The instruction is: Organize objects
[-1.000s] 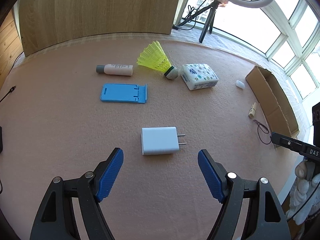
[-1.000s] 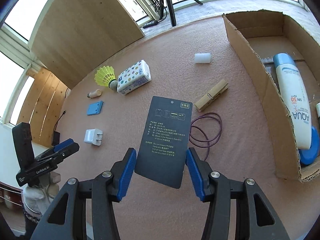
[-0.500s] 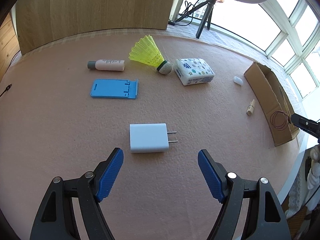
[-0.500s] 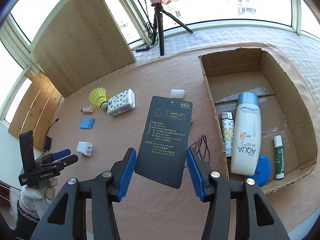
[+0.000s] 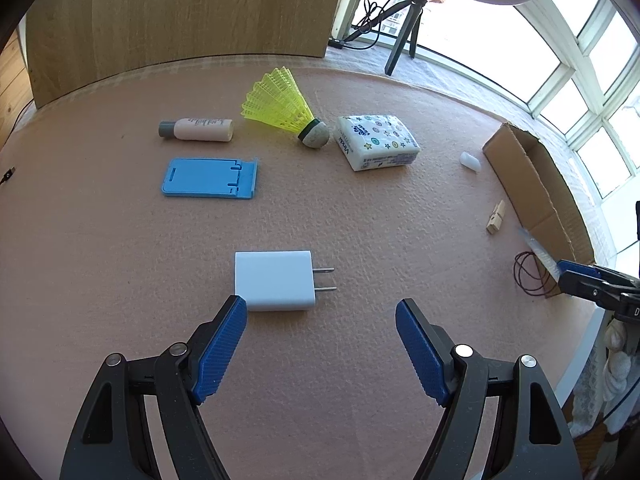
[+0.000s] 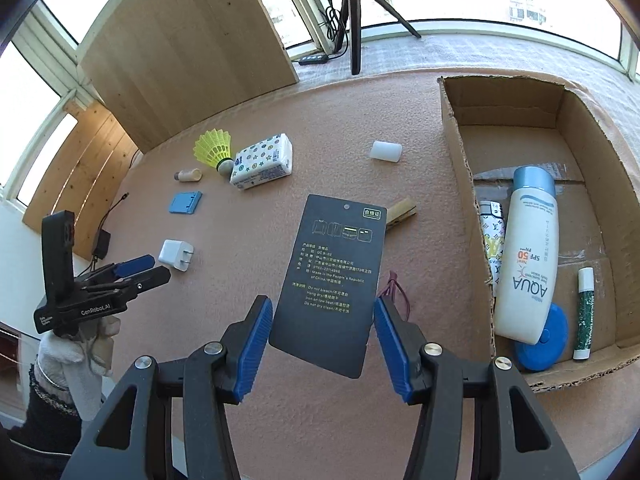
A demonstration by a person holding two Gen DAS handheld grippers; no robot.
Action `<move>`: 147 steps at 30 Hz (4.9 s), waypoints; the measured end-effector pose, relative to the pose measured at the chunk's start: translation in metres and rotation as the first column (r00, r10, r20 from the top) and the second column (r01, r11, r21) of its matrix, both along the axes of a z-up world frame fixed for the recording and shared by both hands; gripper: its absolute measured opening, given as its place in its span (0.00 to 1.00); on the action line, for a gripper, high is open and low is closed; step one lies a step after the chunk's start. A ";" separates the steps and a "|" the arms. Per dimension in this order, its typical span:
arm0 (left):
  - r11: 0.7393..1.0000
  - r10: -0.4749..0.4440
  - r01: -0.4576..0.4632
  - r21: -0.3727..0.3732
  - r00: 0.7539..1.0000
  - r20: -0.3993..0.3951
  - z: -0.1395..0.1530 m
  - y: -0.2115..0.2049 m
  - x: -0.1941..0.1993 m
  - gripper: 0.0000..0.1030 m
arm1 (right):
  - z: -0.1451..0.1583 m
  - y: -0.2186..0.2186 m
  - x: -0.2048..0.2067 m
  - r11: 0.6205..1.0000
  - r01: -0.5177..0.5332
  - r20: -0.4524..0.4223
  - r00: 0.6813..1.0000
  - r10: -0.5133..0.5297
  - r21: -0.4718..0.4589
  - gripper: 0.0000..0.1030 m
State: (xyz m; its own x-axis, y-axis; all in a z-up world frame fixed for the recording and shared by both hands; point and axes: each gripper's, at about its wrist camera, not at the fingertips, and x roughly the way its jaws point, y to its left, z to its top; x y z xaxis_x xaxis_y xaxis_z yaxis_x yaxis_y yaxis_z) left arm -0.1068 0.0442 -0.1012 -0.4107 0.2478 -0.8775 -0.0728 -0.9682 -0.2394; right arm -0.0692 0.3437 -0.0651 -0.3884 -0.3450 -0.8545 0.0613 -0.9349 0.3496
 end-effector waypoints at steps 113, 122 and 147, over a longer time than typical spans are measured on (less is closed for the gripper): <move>0.949 -0.315 0.315 -0.011 0.949 -0.001 0.000 0.162 0.016 0.78 | 0.026 0.130 0.014 0.927 0.253 -0.075 0.967 -0.242 0.278 0.49; 0.905 -0.424 0.424 -0.028 0.905 -0.011 -0.003 0.212 0.010 0.78 | 0.030 0.136 0.023 0.926 0.288 -0.093 0.958 -0.273 0.244 0.57; 0.807 -0.575 0.570 -0.153 0.818 0.012 -0.036 0.304 -0.006 0.22 | 0.021 0.138 0.086 0.909 0.407 -0.067 0.913 -0.402 0.093 0.57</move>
